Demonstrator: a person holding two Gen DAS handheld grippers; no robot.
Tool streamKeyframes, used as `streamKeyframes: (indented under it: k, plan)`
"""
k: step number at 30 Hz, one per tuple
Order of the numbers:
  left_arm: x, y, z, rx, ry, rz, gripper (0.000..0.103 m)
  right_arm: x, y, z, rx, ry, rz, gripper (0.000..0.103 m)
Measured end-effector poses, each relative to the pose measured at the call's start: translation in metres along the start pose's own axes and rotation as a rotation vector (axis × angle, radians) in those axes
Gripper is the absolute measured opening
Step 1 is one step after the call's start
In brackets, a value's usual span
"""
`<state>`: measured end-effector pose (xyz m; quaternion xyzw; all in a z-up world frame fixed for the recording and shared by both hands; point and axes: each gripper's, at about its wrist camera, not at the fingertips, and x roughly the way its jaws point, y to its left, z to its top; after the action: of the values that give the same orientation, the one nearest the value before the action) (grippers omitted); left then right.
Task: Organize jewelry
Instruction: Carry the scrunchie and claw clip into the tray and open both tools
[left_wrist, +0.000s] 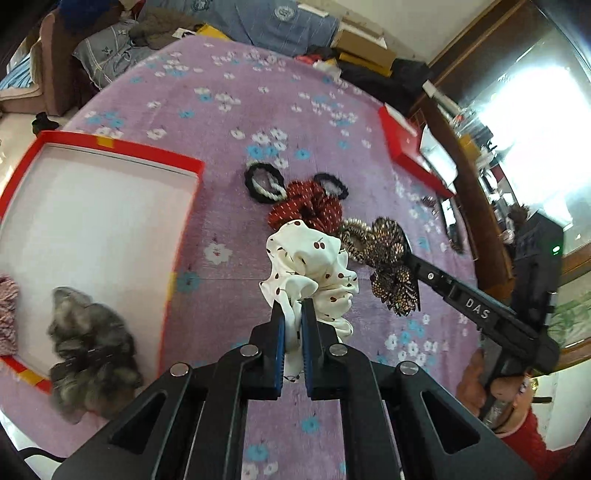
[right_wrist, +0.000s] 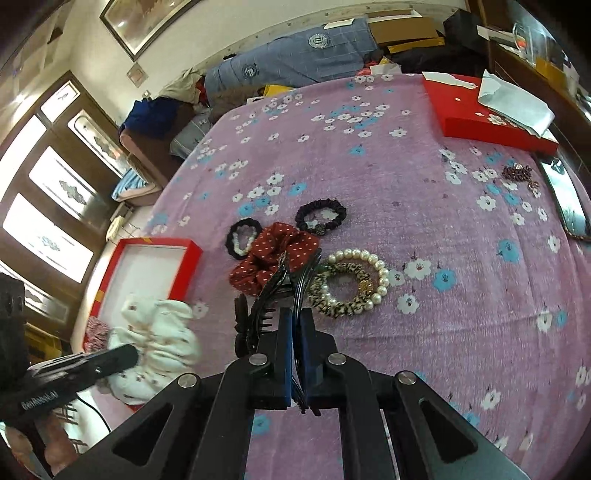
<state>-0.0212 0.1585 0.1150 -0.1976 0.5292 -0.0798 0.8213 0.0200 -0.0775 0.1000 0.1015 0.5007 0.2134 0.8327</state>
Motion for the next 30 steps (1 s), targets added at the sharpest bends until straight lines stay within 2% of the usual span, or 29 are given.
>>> streamKeyframes:
  k: [4, 8, 13, 18, 24, 30]
  plan:
    - [-0.029, 0.024, 0.005, -0.016, -0.047, 0.023, 0.007, -0.005, 0.014, 0.0, 0.01, -0.003, 0.013, 0.005]
    - [-0.052, 0.065, 0.016, -0.048, -0.096, 0.089, 0.007, -0.003, 0.034, 0.001, 0.001, -0.002, 0.03, 0.005]
    - [-0.065, 0.125, 0.035, -0.122, -0.104, 0.147, 0.007, 0.008, 0.068, 0.005, -0.015, 0.01, 0.07, 0.005]
    - [-0.064, 0.177, 0.059, -0.15, -0.106, 0.196, 0.007, 0.033, 0.113, 0.013, -0.032, 0.03, 0.107, 0.005]
    - [-0.049, 0.22, 0.084, -0.151, -0.094, 0.229, 0.007, 0.073, 0.166, 0.022, -0.063, 0.058, 0.133, 0.005]
    - [-0.024, 0.251, 0.103, -0.146, -0.047, 0.262, 0.008, 0.121, 0.193, 0.03, -0.081, 0.093, 0.082, 0.005]
